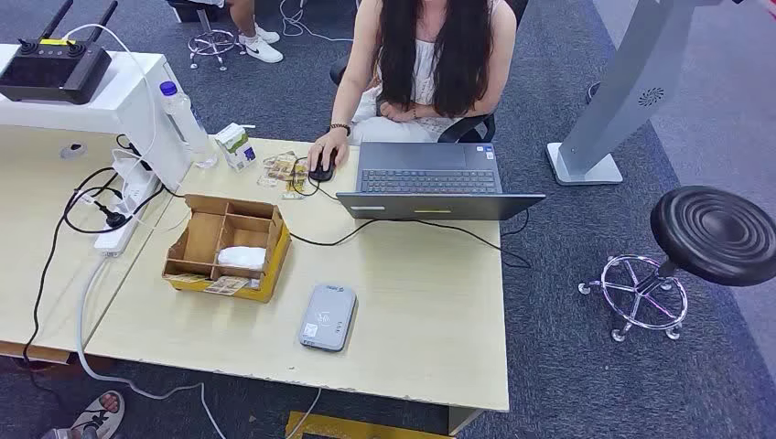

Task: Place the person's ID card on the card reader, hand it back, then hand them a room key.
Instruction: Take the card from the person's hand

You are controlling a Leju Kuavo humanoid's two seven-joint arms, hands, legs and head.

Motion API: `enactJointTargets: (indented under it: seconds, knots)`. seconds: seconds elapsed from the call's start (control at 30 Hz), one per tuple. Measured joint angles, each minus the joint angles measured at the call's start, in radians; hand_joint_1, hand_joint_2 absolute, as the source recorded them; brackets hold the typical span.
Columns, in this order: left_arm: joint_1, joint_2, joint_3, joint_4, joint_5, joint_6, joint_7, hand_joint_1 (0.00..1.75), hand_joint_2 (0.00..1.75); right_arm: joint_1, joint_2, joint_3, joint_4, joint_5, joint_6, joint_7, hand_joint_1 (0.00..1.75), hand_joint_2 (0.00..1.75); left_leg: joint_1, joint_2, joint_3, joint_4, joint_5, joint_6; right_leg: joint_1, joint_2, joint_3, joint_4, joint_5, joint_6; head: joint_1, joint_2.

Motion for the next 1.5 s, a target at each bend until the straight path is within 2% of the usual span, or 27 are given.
enactJointTargets:
  seconds: [0.03,0.07,0.13,0.27,0.4,0.57,1.0,1.07,1.17,1.23,1.43,1.5]
  knots:
    - [-0.004,0.001,0.014,0.002,0.004,-0.003,-0.004,0.00,0.58,-0.003,0.002,-0.010,0.002,0.010,-0.001,-0.001,0.00,0.00,0.000,0.000,0.000,0.000,0.000,0.000,0.000,0.000,0.000,0.000,0.000,0.000,0.000,0.000]
    - [-0.007,0.003,0.025,0.003,0.007,-0.006,-0.009,0.00,0.87,-0.006,0.003,-0.019,0.004,0.018,-0.003,-0.003,0.00,0.00,0.000,0.000,0.000,0.000,0.000,0.000,0.000,0.000,0.000,0.000,0.000,0.000,0.000,0.000]
    - [-0.017,0.007,0.070,0.007,0.022,-0.020,-0.029,0.00,1.75,-0.017,0.009,-0.055,0.012,0.055,-0.010,-0.008,0.00,0.00,0.000,0.000,0.000,0.000,0.000,0.000,0.000,0.000,0.000,0.000,0.000,0.000,0.000,0.000]
    - [-0.038,0.017,0.154,0.013,0.053,-0.051,-0.085,0.00,1.75,-0.041,0.015,-0.123,0.027,0.121,-0.023,-0.010,0.00,0.00,0.000,0.000,0.000,0.000,0.000,0.000,0.000,0.000,0.000,0.000,0.000,0.000,0.000,0.000]
    - [-0.056,0.027,0.224,-0.005,0.074,-0.088,-0.177,0.00,1.75,-0.059,0.016,-0.178,0.040,0.178,-0.046,0.002,0.00,0.00,0.000,0.000,0.000,0.000,0.000,0.000,0.000,0.000,0.000,0.000,0.000,0.000,0.000,0.000]
    - [-0.050,0.011,0.257,-0.058,0.080,-0.123,-0.211,0.00,1.75,-0.060,0.020,-0.217,0.047,0.194,-0.078,0.005,0.00,0.00,0.000,0.000,0.001,0.000,0.000,0.000,0.000,0.001,0.000,0.000,0.000,0.000,0.000,0.000]
    - [-0.002,-0.133,0.364,-0.384,0.093,-0.310,-0.233,0.00,1.75,-0.045,0.046,-0.340,0.068,0.198,-0.229,-0.013,0.00,0.00,0.000,0.000,0.000,0.000,0.000,0.000,0.000,0.001,0.000,0.000,0.000,0.000,0.000,0.000]
    - [0.012,-0.175,0.392,-0.474,0.097,-0.353,-0.238,0.00,1.75,-0.041,0.053,-0.369,0.073,0.200,-0.266,-0.017,0.00,0.00,0.000,0.001,0.000,0.000,0.000,0.000,0.000,0.001,0.000,0.000,0.000,0.000,0.000,0.000]
    - [0.036,-0.255,0.452,-0.643,0.107,-0.494,-0.256,0.00,1.75,-0.031,0.067,-0.431,0.082,0.204,-0.381,-0.029,0.00,0.00,0.000,0.001,0.000,0.000,0.000,0.000,0.000,0.001,0.000,0.000,0.000,0.000,0.001,0.000]
    - [0.045,-0.290,0.484,-0.720,0.110,-0.552,-0.261,0.00,1.75,-0.024,0.074,-0.462,0.087,0.205,-0.425,-0.032,0.00,0.00,-0.001,0.001,0.000,0.000,0.000,0.000,0.000,0.001,0.000,0.000,0.000,0.000,0.001,0.000]
    - [0.057,-0.343,0.530,-0.836,0.113,-0.565,-0.262,0.00,1.75,-0.020,0.082,-0.501,0.093,0.206,-0.434,-0.034,0.00,0.00,0.000,0.001,0.000,0.000,0.000,0.000,0.000,0.001,0.000,0.000,0.000,0.000,0.001,0.000]
    - [0.059,-0.352,0.538,-0.859,0.116,-0.582,-0.266,0.00,1.75,-0.020,0.083,-0.506,0.095,0.212,-0.441,-0.028,0.00,0.87,0.000,0.001,0.000,0.000,0.000,0.000,0.000,0.001,0.000,0.000,0.000,0.000,0.001,0.000]
